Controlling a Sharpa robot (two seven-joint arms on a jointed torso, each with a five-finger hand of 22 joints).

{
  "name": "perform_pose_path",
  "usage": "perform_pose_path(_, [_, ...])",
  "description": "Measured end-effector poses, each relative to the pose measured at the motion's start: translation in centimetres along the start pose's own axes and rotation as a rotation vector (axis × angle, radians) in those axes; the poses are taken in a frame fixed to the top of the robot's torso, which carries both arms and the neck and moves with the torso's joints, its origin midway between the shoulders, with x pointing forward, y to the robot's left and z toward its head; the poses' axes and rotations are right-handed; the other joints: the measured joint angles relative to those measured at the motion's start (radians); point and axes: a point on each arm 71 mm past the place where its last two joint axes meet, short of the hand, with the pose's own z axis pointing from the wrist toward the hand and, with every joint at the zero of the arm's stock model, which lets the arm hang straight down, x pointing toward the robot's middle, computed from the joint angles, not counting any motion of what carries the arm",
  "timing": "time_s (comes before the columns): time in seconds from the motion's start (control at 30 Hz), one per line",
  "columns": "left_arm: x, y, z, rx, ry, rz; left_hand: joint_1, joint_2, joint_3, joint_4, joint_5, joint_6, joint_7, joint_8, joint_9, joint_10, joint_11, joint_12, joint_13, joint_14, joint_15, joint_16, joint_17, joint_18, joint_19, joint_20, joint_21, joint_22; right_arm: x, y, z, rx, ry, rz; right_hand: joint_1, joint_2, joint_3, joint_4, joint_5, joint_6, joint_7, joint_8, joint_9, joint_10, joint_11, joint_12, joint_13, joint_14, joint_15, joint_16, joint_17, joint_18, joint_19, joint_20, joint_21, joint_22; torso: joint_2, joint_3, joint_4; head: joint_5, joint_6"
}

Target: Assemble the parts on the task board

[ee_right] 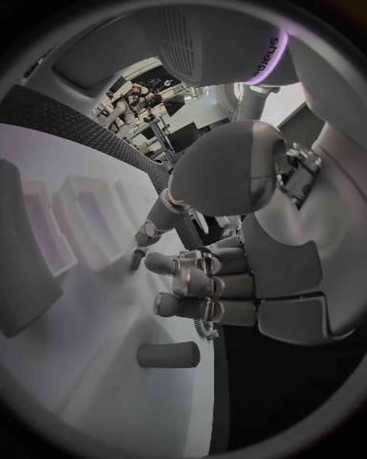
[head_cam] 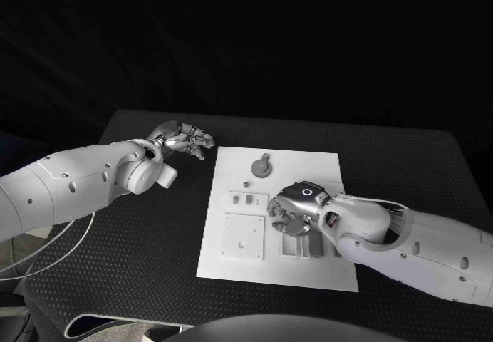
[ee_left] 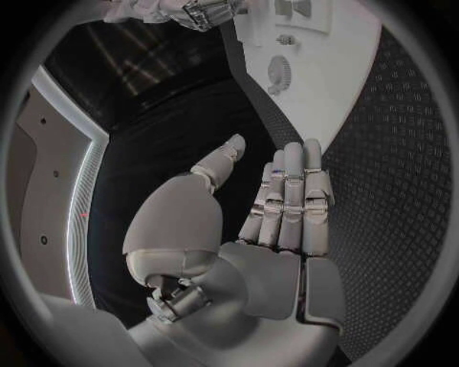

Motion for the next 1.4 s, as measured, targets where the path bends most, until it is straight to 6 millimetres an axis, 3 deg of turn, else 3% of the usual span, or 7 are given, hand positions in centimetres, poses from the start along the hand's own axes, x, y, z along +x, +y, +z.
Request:
perform_pose_path(0.1, [0.0, 0.0, 0.0, 0.0, 0.0, 0.0, 0.0, 0.0, 0.0, 0.0, 0.0, 0.0, 0.0, 0.0, 0.0, 0.0, 0.0, 0.0, 0.0, 0.0, 0.0, 0.0, 0.0, 0.0, 0.0, 0.0, 0.0, 0.0, 0.1, 0.0, 0.2, 0.0, 0.006, -0.011, -0.001, 0.001, 0.0, 0.0, 0.0, 0.009, -0.009, 0.005, 0.002, -0.009, -0.005, 0.082, 0.072, -0.002, -0.005, 0.031, 0.013, 0.0, 0.004, -0.004, 0.013, 0.0, 0.0, -0.0003, 0.0001, -0.001, -0.001])
perform_pose_path(0.47, [0.0, 0.0, 0.0, -0.001, 0.0, 0.0, 0.0, 0.0, 0.0, 0.0, 0.0, -0.001, -0.001, 0.0, 0.0, 0.0, 0.0, 0.0, 0.0, -0.001, 0.001, 0.0, 0.0, 0.0, 0.0, 0.0, 0.0, 0.0, 0.3, 0.2, 0.8, -0.008, 0.025, -0.039, -0.001, 0.001, 0.003, 0.003, 0.0, 0.014, -0.014, 0.011, 0.011, -0.018, -0.004, 0.255, 0.179, -0.012, -0.013, 0.092, 0.037, -0.001, 0.0, -0.007, 0.035, 0.0, 0.0, -0.0004, 0.0007, -0.002, -0.005])
perform_pose_path(0.77, [0.0, 0.0, 0.0, -0.001, 0.001, 0.0, 0.0, 0.0, 0.0, 0.0, 0.0, -0.001, -0.001, 0.0, 0.0, 0.0, 0.0, 0.0, 0.0, -0.002, 0.002, 0.0, 0.001, 0.0, 0.0, 0.0, 0.0, 0.0, 0.5, 0.5, 1.3, -0.016, 0.037, -0.064, -0.001, 0.001, 0.003, 0.003, 0.001, 0.021, -0.021, 0.015, 0.018, -0.018, -0.004, 0.292, 0.191, -0.012, -0.013, 0.103, 0.041, -0.002, 0.0, -0.007, 0.041, 0.0, 0.0, 0.0001, 0.0007, -0.002, -0.007])
perform_pose_path(0.8, [0.0, 0.0, 0.0, -0.001, 0.001, 0.0, 0.0, 0.0, 0.0, 0.0, 0.0, -0.001, -0.001, 0.0, 0.0, 0.0, 0.0, 0.0, 0.0, -0.002, 0.002, 0.0, 0.001, 0.0, 0.0, 0.0, 0.0, 0.0, 0.5, 0.5, 1.3, -0.017, 0.038, -0.067, -0.005, 0.005, 0.003, 0.003, 0.001, 0.036, -0.021, 0.014, 0.014, -0.052, -0.009, 0.293, 0.192, -0.021, -0.016, 0.104, 0.041, -0.002, 0.0, -0.007, 0.041, 0.0, 0.0, 0.0003, 0.0008, -0.001, -0.008])
perform_pose_path(1.4, [0.0, 0.0, 0.0, -0.002, 0.0, 0.001, 0.0, 0.0, 0.0, 0.0, 0.0, -0.001, -0.001, 0.004, 0.0, -0.003, -0.002, 0.0, 0.0, -0.002, 0.002, 0.0, 0.001, 0.0, 0.0, 0.0, 0.0, 0.0, 0.5, 0.9, 1.2, -0.025, 0.028, -0.118, -0.015, -0.005, 0.01, 0.01, 0.001, 0.031, -0.017, 0.014, 0.018, -0.08, -0.016, 0.33, 0.198, -0.028, -0.015, 0.112, 0.042, -0.002, -0.004, -0.011, 0.047, 0.0, 0.0, 0.0014, 0.0, 0.002, -0.01])
